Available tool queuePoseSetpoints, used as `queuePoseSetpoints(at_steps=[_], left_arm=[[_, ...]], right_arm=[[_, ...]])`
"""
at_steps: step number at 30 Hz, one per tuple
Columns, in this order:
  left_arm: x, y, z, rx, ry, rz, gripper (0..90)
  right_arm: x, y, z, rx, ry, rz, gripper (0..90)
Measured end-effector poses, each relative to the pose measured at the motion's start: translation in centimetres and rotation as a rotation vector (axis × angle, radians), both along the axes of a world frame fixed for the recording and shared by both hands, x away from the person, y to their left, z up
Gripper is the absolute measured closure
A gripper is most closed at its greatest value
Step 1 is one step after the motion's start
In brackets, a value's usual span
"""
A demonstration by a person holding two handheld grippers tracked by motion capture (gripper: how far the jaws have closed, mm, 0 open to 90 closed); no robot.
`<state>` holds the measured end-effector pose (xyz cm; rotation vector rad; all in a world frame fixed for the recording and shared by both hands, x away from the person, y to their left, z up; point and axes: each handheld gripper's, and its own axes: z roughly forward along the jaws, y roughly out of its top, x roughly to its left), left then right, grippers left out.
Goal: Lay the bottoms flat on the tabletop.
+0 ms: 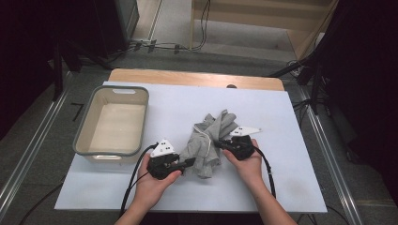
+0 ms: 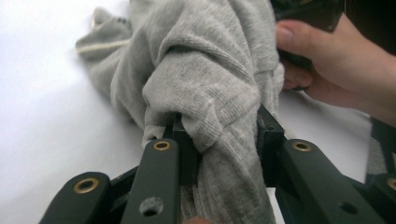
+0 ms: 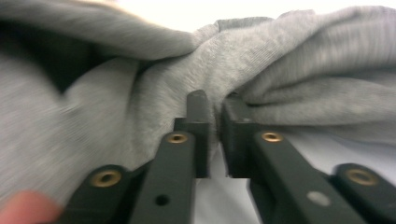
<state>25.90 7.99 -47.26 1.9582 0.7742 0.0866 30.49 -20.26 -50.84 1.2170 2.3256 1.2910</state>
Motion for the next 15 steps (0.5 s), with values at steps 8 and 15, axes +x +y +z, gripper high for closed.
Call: queuePoseSetpoints(at_steps=[8,15], left_arm=[[0.9,-1.5,1.9,-0.018,-0.029,-0.025,70.3],[3.1,-3.0,4.0,-0.036,-0.04,-0.041,71.0]], right_arm=[[-5.0,-4.6,1.4,0.038,-0.071,-0.045,83.6],[-10.4,-7.4,3.4,0.038,-0.145,-0.109,83.8]])
